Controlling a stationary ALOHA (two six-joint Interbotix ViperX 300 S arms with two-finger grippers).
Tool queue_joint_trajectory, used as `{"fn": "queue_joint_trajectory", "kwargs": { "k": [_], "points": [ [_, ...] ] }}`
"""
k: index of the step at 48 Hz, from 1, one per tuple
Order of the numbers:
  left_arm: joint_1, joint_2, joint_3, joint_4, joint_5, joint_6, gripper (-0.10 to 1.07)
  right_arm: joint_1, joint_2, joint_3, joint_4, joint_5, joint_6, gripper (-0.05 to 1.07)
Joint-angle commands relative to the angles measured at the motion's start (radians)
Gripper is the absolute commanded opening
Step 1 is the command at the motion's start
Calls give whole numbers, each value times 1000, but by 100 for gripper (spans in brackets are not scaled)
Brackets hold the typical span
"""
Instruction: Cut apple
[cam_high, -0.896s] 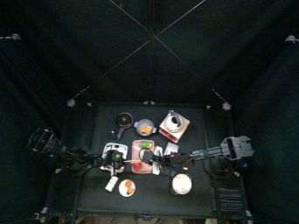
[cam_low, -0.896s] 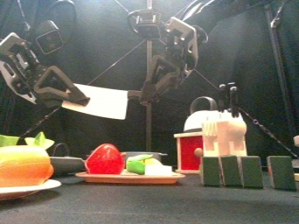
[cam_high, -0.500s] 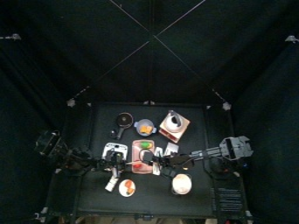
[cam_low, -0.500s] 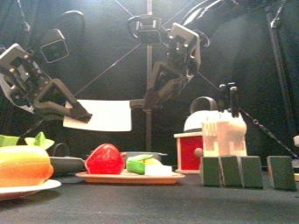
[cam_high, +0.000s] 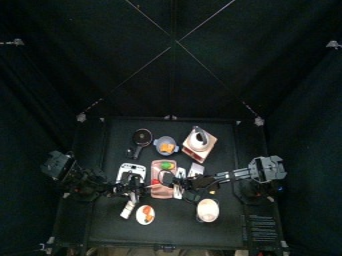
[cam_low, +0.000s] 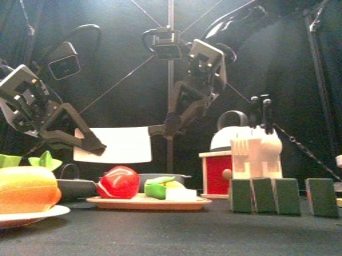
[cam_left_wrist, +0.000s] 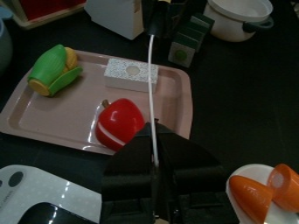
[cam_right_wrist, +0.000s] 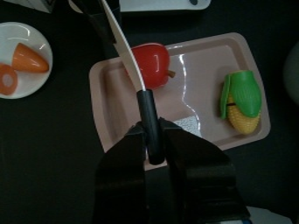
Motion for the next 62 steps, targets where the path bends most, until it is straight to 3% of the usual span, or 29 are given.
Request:
{"fn": "queue_joint_trajectory", "kwargs": {
  "k": [1,9,22,38,51,62],
  "points": [
    [-25,-11,6,-9,3,3,37,-69,-31,-29,-17,5,5,22],
    [-20,-3,-3,-14,8,3,37,-120,-25,-37,-23,-3,3,22],
    [-37,25,-34,-9,17,3,38,-110,-38,0,-17,-17,11,22],
    [-135,38,-83,120,23,3,38,12,-103,51,-3,-17,15,22],
    [-137,150,-137,124,67,3,38,35,-86,78,3,-17,18,22],
    [-123,169,-137,112,67,3,38,32,-67,64,3,-17,15,22]
  ]
}}
